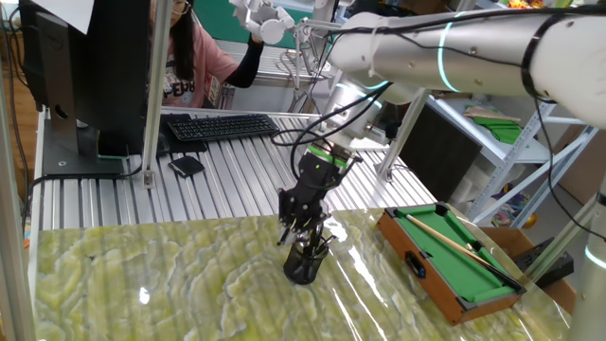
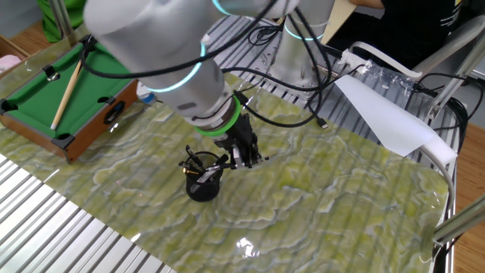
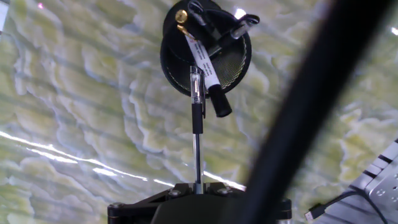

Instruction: Put the pen into the pen holder

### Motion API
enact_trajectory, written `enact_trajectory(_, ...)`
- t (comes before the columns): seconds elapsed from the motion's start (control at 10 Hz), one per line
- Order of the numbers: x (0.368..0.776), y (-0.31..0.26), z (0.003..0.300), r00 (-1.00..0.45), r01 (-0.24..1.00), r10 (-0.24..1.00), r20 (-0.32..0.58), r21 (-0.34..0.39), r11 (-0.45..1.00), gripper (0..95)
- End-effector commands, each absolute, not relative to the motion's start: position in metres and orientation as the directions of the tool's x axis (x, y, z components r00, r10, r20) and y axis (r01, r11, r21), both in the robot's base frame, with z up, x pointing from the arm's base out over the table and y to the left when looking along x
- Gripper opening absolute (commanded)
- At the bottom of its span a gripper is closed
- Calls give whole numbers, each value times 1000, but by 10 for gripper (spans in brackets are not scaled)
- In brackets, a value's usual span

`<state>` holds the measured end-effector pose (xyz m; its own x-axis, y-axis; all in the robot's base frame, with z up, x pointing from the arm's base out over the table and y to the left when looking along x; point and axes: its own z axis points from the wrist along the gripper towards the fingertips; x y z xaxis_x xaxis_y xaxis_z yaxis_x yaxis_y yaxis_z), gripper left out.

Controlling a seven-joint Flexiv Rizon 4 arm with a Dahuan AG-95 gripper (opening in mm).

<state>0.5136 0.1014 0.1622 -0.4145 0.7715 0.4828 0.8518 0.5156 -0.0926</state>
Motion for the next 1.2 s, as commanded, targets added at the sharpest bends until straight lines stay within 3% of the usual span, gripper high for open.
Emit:
enact_trajectory(0.1, 508, 93, 165, -425, 848, 752, 504, -69, 526, 0)
enact_trajectory(1.2, 500, 70, 169, -431, 843, 694, 576, -16, 537, 0)
